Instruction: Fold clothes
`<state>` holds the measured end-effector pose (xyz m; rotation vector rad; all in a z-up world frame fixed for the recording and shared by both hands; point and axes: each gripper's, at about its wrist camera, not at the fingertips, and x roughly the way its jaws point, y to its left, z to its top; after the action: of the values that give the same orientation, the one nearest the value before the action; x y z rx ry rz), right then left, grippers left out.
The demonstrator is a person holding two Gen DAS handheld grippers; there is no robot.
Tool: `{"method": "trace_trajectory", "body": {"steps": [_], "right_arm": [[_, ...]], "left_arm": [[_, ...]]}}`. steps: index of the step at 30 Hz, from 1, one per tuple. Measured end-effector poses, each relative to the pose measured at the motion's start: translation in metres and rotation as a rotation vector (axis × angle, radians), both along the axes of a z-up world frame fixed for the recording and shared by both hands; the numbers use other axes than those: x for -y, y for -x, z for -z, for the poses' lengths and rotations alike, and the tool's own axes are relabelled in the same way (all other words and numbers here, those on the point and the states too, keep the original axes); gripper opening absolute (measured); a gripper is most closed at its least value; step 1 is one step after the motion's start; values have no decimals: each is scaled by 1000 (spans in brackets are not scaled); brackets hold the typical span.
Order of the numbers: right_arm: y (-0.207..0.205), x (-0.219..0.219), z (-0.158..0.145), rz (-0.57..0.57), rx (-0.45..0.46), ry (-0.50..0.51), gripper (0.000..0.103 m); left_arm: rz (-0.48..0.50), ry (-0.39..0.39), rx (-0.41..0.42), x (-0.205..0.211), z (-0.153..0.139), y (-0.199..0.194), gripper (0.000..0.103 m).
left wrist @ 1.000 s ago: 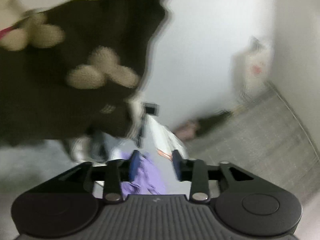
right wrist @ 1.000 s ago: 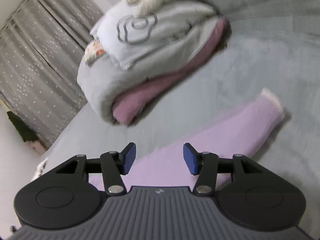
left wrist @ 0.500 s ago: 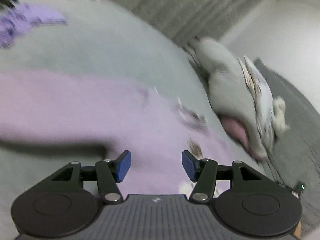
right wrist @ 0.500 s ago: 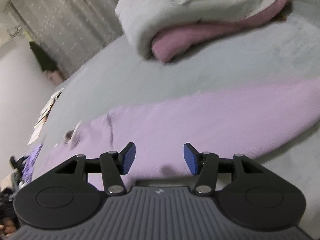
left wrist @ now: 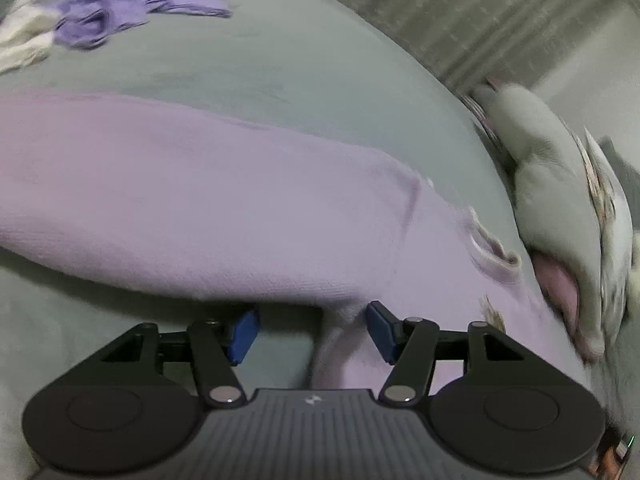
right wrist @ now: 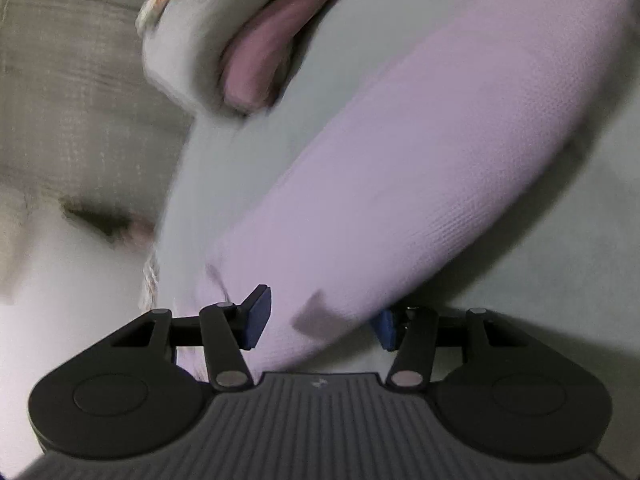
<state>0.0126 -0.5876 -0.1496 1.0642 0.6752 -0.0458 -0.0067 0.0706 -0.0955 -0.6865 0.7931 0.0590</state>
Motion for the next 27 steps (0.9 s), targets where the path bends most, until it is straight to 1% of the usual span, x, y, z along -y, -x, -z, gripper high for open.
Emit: {"method": "trace_trajectory", "body": {"steps": [1,3,4,5,6,7,8,10,11,12,13,14,15,16,17,18,19,21,22,23,24,25,26,27], "right_arm": [[0,-6,-9,16,-3,109,28],[3,-10,-17,62,3,171,20],[5,-11,-21,84,7,202,15],[7,-13,-24,107,10,232,13],[9,-15,-28,130,13,263,13],[10,-17,-32,147,14,292,13],[10,-17,-32,121,-8,307,13],[9,-18,-33,70,-50,338,15],[8,-18,-33,40,-70,352,17],[6,-14,-33,-21,-78,358,17],[-2,-7,-32,-73,-79,353,22],[3,2,-37,-62,-84,350,28],[7,11,-42,-52,-89,348,38],[12,19,-47,-31,-99,357,41],[23,30,-60,64,-150,465,42],[29,35,-70,129,-193,580,42],[33,35,-76,150,-198,627,43],[38,31,-97,153,-128,746,47],[33,19,-103,90,-52,769,56],[27,6,-109,26,24,790,65],[21,-5,-115,-37,96,809,66],[12,-17,-117,-108,141,830,68],[-5,-45,-119,-263,218,862,69],[-17,-67,-118,-380,261,879,70]], "left_arm": [[-9,13,8,-4,2,-2,61],[-16,23,36,-11,2,-2,61],[-18,37,53,-15,5,-4,55],[-37,60,58,-21,9,-4,40],[-54,79,49,-25,11,-5,34],[-71,97,39,-29,14,-7,26],[-88,127,26,-34,16,-7,23],[-102,136,4,-37,13,-4,23],[-100,107,-14,-36,6,-1,24],[-95,88,-20,-35,-1,4,25],[-73,49,-22,-32,-12,7,25],[-46,-20,0,-31,-30,13,25],[-44,-73,25,-32,-40,18,25],[-44,-125,51,-33,-50,23,30],[-50,-198,79,-34,-60,26,36],[-57,-272,108,-36,-71,28,37],[-44,-333,130,-36,-79,30,37],[56,-370,179,-28,-90,23,45],[156,-344,247,-13,-98,8,55],[224,-361,282,1,-103,-4,65],[290,-380,315,15,-108,-15,69],[362,-431,335,34,-110,-35,75],[435,-503,350,52,-111,-52,76],[478,-564,349,64,-109,-65,76]]}}
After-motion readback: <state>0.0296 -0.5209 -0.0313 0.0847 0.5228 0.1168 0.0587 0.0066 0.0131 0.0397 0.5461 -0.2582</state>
